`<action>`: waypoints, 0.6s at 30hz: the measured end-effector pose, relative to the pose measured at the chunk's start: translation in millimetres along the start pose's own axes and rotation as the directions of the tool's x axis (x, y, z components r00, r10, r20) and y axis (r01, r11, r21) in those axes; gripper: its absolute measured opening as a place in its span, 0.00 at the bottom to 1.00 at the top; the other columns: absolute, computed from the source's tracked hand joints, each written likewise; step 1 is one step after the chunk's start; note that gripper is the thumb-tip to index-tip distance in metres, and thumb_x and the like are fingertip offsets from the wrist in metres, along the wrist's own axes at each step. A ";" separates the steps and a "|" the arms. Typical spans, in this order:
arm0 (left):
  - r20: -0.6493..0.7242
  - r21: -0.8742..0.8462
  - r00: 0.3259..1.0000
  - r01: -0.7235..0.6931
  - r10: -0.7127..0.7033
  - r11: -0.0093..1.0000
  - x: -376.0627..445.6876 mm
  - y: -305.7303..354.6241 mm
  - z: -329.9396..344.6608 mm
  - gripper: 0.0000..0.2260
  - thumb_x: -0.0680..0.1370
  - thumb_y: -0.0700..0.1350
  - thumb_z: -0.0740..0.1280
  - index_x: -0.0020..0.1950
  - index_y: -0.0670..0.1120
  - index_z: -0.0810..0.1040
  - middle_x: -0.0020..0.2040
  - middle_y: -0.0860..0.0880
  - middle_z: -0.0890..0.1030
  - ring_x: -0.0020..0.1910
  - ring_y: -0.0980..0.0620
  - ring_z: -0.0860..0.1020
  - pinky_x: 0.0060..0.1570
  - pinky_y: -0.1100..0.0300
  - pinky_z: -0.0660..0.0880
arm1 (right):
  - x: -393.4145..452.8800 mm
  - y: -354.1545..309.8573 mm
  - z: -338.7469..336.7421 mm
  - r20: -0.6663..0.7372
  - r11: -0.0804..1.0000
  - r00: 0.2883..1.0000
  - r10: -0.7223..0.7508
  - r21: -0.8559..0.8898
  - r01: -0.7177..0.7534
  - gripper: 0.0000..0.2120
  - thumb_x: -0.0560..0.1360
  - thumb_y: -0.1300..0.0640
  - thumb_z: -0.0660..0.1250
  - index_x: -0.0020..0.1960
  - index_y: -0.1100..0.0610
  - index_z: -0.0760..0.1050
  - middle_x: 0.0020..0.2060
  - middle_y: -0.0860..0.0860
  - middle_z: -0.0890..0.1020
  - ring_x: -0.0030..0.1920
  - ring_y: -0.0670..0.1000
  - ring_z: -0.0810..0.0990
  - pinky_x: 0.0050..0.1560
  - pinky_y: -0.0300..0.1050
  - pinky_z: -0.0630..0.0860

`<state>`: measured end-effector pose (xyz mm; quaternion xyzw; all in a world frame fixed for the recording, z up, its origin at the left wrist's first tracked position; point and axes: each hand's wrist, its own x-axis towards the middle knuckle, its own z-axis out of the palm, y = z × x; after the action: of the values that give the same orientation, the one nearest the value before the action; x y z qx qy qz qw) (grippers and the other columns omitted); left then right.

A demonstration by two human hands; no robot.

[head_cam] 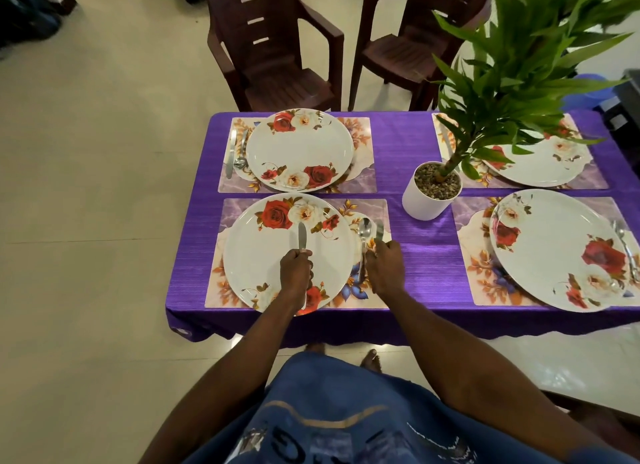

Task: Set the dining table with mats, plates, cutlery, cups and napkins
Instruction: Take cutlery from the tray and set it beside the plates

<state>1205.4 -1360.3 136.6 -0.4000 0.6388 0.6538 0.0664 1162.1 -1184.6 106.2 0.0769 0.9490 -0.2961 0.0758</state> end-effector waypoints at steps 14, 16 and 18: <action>0.016 0.009 1.000 -0.003 0.003 1.000 9.5 -0.1 -5.3 0.10 0.83 0.44 0.58 0.56 0.44 0.78 0.37 0.47 0.75 0.29 0.55 0.68 0.24 0.63 0.65 | -7.8 -0.1 -0.3 0.062 1.000 0.998 -0.020 0.023 0.019 0.15 0.76 0.53 0.68 0.60 0.57 0.77 0.58 0.57 0.76 0.57 0.58 0.76 0.56 0.51 0.76; 0.029 0.012 1.000 -0.008 0.008 1.000 9.2 0.3 -2.1 0.10 0.83 0.44 0.58 0.56 0.43 0.78 0.37 0.47 0.74 0.28 0.55 0.68 0.24 0.64 0.65 | -8.9 -1.5 0.5 0.025 1.000 1.000 -0.011 -0.001 0.011 0.16 0.77 0.52 0.68 0.63 0.58 0.76 0.58 0.57 0.76 0.58 0.57 0.76 0.55 0.48 0.76; 0.053 0.025 0.999 -0.005 0.003 1.000 6.4 2.1 2.8 0.10 0.83 0.43 0.58 0.56 0.43 0.78 0.36 0.47 0.74 0.29 0.55 0.68 0.24 0.64 0.65 | -12.0 -1.8 -1.2 -0.029 1.000 1.000 0.004 0.020 -0.004 0.17 0.78 0.53 0.67 0.64 0.59 0.76 0.58 0.57 0.76 0.56 0.56 0.76 0.52 0.45 0.74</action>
<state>1198.7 -1360.9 134.0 -0.3804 0.6458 0.6563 0.0870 1173.4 -1186.6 110.5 0.0839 0.9469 -0.3041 0.0617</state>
